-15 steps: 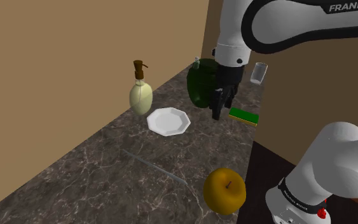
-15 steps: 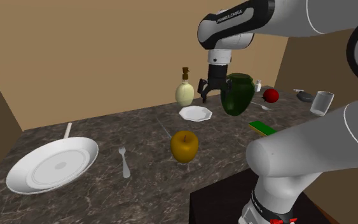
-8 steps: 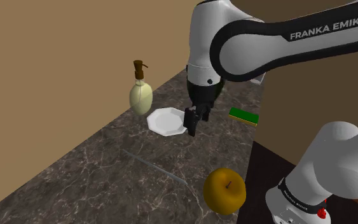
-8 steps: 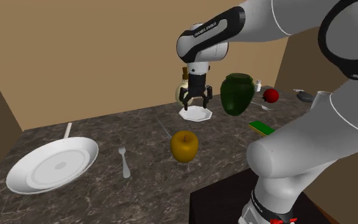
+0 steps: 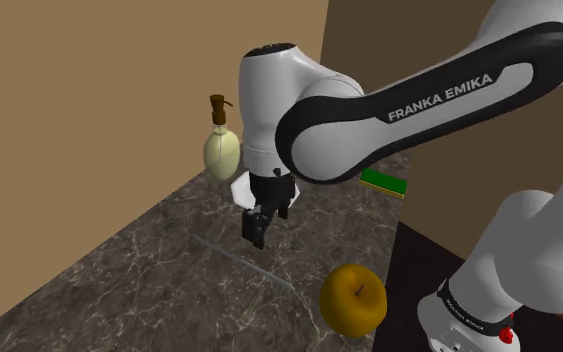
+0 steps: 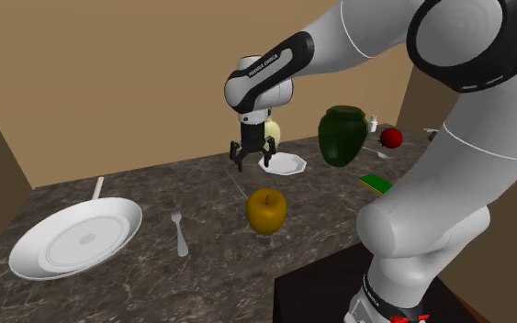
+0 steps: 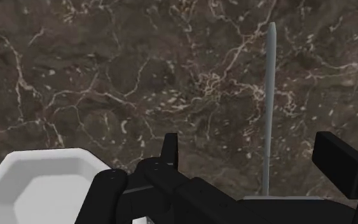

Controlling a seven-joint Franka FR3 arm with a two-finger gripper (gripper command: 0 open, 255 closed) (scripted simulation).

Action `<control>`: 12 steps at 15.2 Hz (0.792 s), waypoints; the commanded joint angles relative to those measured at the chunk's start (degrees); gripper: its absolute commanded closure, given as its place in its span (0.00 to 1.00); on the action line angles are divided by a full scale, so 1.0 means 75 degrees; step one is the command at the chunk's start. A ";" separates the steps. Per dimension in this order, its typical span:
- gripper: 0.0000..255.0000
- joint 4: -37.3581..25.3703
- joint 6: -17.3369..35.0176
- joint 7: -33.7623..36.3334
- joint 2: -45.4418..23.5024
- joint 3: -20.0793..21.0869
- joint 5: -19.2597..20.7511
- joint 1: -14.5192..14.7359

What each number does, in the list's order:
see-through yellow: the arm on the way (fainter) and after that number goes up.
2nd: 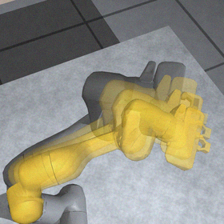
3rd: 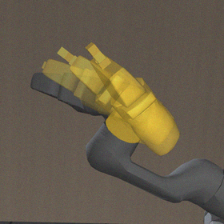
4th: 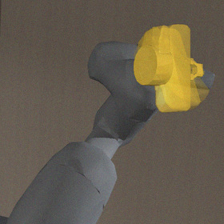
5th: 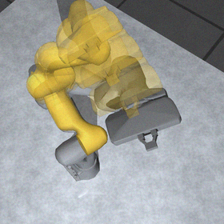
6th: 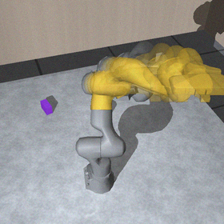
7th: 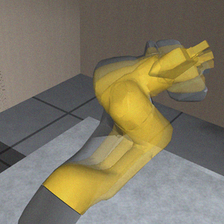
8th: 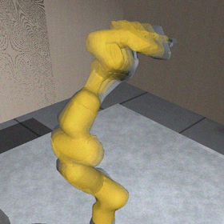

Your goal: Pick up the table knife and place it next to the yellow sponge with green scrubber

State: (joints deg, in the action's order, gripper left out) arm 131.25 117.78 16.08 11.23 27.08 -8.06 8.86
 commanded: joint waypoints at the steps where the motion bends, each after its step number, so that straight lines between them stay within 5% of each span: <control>1: 0.00 -0.0288 0.0290 0.0324 -0.0570 0.0248 0.0285 0.0054; 4: 0.00 -0.0705 0.0581 0.0785 -0.1322 0.0500 0.0758 0.0168; 12: 0.00 -0.0301 0.1360 0.0976 -0.1754 0.0516 0.1013 0.0203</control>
State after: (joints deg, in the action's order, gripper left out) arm 128.74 127.37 23.26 -1.54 30.96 -0.72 10.38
